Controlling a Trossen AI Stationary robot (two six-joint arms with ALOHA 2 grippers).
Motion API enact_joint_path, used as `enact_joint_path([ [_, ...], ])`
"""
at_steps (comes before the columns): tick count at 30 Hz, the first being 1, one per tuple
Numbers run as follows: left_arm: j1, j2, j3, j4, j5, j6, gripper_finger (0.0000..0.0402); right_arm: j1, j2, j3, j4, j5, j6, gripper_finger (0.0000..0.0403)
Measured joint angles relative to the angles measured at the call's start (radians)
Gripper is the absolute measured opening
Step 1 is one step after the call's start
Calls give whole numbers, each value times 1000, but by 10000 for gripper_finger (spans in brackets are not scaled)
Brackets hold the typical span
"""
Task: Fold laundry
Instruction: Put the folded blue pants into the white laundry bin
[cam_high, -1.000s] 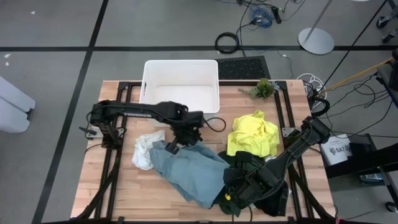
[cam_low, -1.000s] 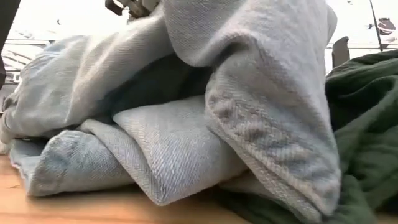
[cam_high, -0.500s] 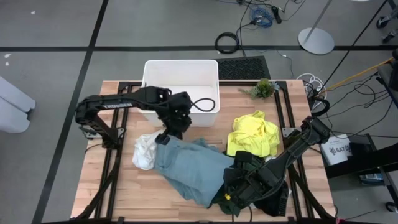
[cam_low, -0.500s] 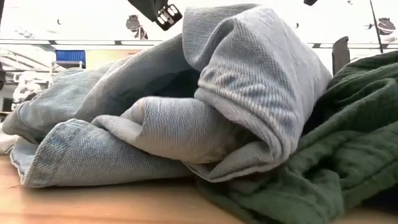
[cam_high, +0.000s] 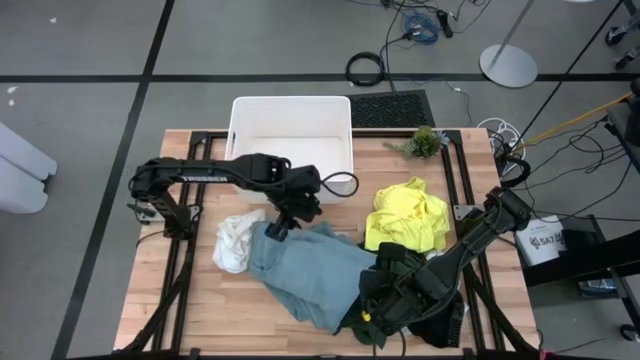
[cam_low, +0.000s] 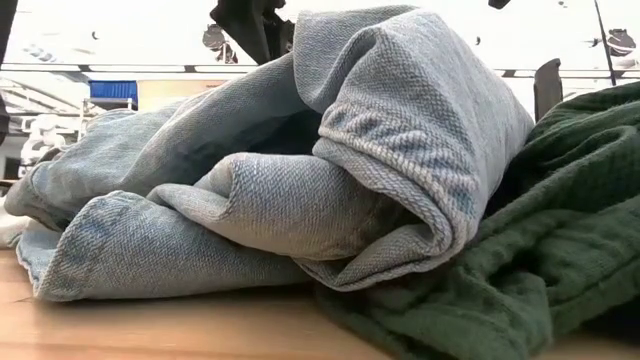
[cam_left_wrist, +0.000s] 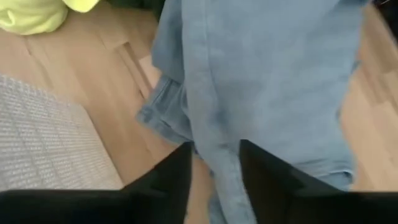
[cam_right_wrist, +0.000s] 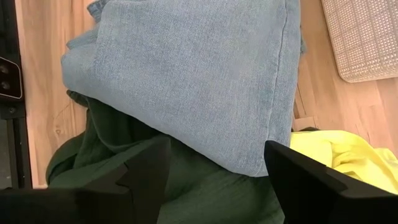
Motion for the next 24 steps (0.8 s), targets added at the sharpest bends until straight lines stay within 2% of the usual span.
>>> enact_joint_path([
  [4,-18,27,0,25,-86,-5,222,0,0,0,0,0,0,247],
  [11,-34,133,0,46,-101,-57,304,0,0,0,0,0,-1,247],
  [14,-48,196,0,90,-136,-3,320,0,0,0,0,0,-1,247],
  [17,-71,259,1,149,-273,83,324,0,0,0,0,0,-1,247],
  [19,-81,305,1,177,-325,146,325,0,0,0,0,0,-1,247],
  [24,-81,419,4,183,-248,200,325,0,0,0,1,0,-1,247],
])
